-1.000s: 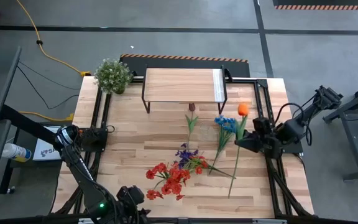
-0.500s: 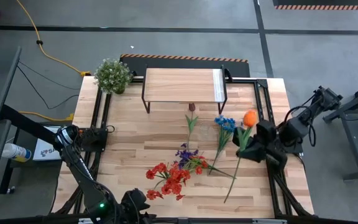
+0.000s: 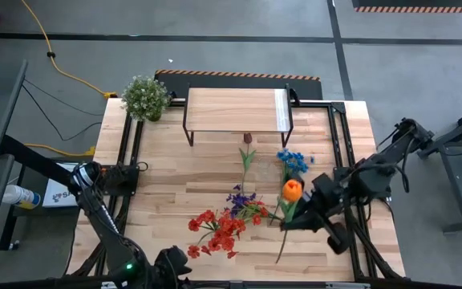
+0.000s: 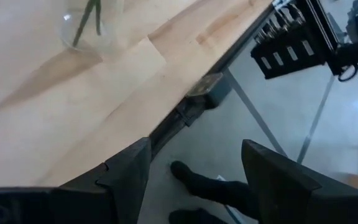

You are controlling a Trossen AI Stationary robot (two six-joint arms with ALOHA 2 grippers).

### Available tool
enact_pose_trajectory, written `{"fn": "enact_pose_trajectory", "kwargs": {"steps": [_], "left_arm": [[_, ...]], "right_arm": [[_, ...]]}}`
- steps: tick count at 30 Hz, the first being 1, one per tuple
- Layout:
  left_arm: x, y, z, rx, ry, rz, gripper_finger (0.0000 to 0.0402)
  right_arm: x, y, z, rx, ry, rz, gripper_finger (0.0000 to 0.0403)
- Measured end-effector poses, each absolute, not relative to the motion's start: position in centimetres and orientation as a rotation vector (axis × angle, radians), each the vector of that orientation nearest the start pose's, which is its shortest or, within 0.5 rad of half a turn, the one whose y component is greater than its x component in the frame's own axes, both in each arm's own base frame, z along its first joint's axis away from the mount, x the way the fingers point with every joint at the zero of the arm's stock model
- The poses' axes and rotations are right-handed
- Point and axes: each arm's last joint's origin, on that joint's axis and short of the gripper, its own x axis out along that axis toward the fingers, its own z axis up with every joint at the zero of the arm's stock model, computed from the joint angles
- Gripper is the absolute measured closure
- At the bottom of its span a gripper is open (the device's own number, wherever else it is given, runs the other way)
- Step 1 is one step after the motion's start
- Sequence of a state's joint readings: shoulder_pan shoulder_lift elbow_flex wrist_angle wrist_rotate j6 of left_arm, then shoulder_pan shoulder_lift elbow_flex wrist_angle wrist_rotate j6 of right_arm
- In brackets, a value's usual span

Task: Pick and place flowers into a vace then onto a shelf
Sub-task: Put the orange flower into the bottom transparent vase

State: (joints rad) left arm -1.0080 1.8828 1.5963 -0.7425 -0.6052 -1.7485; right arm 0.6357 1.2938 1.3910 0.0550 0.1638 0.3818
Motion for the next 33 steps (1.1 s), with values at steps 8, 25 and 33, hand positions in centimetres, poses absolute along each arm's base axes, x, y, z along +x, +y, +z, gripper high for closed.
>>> {"fn": "enact_pose_trajectory", "kwargs": {"steps": [8,25,33], "left_arm": [[21.4,-34.9,31.1,-0.88,0.631,0.177,0.0119],[19.0,-35.1,42.0,-0.338,0.24,0.051,0.0119],[18.8,-34.0,44.4,-0.109,0.108,0.201,0.0119]], "right_arm": [[25.4,18.2,45.9,0.399,-0.033,0.519,0.0403],[27.3,19.6,46.6,0.369,-0.058,0.534,0.0403],[27.4,19.5,46.8,0.369,-0.078,0.532,0.0402]]}}
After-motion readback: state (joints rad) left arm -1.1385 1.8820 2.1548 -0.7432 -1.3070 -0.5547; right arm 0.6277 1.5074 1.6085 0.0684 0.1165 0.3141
